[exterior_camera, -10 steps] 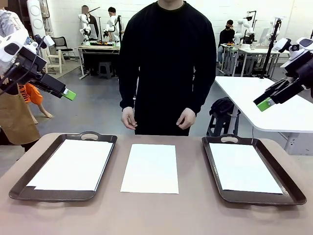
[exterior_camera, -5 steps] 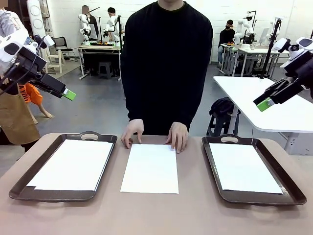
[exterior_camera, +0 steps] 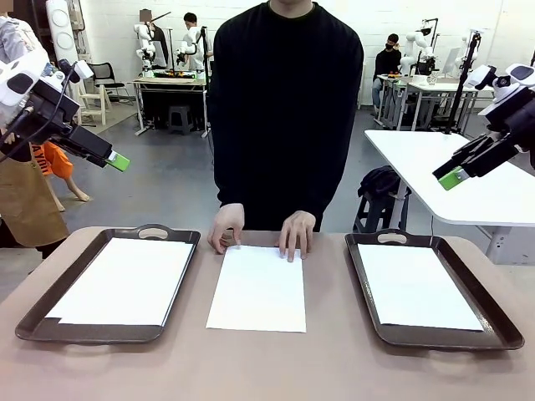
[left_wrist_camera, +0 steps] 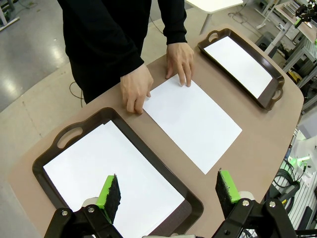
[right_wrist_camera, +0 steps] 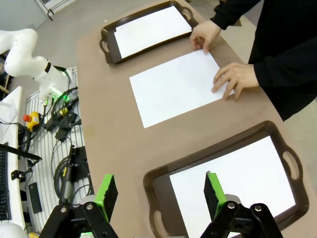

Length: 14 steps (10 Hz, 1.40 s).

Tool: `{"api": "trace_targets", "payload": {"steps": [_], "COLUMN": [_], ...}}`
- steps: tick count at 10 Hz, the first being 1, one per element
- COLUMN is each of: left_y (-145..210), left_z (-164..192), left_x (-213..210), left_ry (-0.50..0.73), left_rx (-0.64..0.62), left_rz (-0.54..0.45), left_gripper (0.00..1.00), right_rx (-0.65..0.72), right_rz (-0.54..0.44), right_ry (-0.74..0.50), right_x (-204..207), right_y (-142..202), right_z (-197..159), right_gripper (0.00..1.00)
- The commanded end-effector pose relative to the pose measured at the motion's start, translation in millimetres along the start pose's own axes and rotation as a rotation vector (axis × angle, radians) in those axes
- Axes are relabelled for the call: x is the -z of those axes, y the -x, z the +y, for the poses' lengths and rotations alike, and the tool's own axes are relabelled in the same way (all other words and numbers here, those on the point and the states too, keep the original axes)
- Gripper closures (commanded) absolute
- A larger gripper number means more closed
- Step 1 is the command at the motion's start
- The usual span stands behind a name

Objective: Sort the A4 documents.
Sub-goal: Receive the A4 Paper.

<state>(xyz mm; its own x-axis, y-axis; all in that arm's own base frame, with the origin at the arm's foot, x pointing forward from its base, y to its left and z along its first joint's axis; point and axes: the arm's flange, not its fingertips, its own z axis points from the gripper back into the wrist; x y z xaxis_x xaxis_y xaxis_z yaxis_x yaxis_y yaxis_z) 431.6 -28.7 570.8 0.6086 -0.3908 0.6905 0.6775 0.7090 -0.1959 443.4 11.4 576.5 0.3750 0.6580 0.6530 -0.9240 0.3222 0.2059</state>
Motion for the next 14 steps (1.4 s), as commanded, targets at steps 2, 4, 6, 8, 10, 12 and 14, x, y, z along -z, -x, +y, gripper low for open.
{"api": "trace_targets", "payload": {"steps": [2, 4, 6, 8, 10, 12, 14], "left_y": [0.8, 0.8, 0.8, 0.8, 0.8, 0.8, 0.8], "left_z": [1.9, 1.9, 1.9, 1.9, 1.9, 1.9, 1.9], "left_x": [-0.8, -0.8, -0.8, -0.8, -0.8, -0.8, -0.8], "left_ry": [0.005, 0.005, 0.005, 0.005, 0.005, 0.005, 0.005], "left_rx": [0.011, 0.011, 0.011, 0.011, 0.011, 0.011, 0.011], "left_rz": [-0.004, -0.004, -0.004, -0.004, -0.004, -0.004, -0.004], "left_gripper": [0.0, 0.0, 0.0, 0.0, 0.0, 0.0, 0.0], "right_rx": [-0.006, -0.006, -0.006, -0.006, -0.006, -0.006, -0.006], "right_rz": [-0.01, -0.01, -0.01, -0.01, -0.01, -0.01, -0.01], "right_ry": [0.004, 0.004, 0.004, 0.004, 0.004, 0.004, 0.004], "right_x": [0.8, 0.8, 0.8, 0.8, 0.8, 0.8, 0.8], "right_y": [-0.9, -0.9, -0.9, -0.9, -0.9, -0.9, -0.9], "right_z": [-0.6, -0.6, -0.6, -0.6, -0.6, -0.6, -0.6], "right_gripper": [0.08, 0.08, 0.08, 0.08, 0.08, 0.08, 0.08]}}
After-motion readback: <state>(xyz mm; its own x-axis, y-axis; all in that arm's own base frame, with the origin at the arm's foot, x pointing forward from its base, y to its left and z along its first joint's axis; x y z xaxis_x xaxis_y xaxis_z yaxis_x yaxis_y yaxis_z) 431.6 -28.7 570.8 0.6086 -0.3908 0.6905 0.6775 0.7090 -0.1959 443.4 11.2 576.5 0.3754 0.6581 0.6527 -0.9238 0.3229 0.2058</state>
